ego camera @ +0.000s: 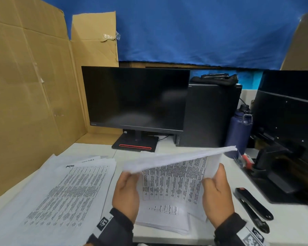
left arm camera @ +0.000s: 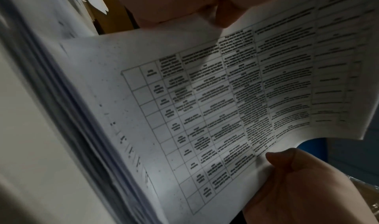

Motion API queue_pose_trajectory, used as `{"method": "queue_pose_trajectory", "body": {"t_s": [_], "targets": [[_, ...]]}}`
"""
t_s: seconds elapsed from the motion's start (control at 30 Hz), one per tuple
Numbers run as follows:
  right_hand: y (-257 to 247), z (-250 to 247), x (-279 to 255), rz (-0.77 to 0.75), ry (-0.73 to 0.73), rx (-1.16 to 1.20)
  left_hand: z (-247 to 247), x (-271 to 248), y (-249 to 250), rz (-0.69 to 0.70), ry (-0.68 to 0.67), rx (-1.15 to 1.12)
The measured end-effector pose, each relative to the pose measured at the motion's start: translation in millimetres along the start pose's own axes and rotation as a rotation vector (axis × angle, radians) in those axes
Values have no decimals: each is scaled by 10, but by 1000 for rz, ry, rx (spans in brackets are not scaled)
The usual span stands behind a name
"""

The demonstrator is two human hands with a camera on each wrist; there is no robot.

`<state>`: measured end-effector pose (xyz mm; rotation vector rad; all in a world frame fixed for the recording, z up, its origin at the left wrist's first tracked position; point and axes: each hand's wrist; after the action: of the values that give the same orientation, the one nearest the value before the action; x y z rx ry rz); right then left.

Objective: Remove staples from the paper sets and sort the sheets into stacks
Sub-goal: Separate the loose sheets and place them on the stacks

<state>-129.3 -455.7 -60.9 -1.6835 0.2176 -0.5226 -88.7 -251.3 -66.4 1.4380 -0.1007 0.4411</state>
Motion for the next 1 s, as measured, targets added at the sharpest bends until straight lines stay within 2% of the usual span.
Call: {"method": "queue_pose_trajectory", "body": {"t_s": [0.1, 0.23, 0.37, 0.5, 0.63, 0.77, 0.9, 1.0], "targets": [[-10, -11, 23, 43, -23, -19, -7, 21, -25, 17, -31, 0], [-53, -8, 17, 70, 5, -10, 16, 32, -23, 45, -135, 21], [-102, 5, -7, 72, 15, -30, 20, 26, -25, 102, -154, 65], [-115, 2, -3, 83, 26, -23, 8, 24, -20, 78, -193, 48], [-113, 5, 9, 95, 28, -34, 4, 19, 10, 175, -294, 223], [-139, -10, 29, 106, 12, -63, 16, 31, 122, 245, -271, 326], [-219, -82, 72, 140, -19, -48, -51, 69, 201, 179, -223, 289], [-271, -103, 72, 174, -89, -64, -149, 84, 178, -1, -266, 203]]}}
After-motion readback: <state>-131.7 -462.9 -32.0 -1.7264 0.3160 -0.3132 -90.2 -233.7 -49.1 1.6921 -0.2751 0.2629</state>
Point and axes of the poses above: each hand's wrist, its own x-axis towards the middle knuckle, its own z-axis out of the palm, y = z × x, and after that the axes turned 12 degrees about z, right-handed
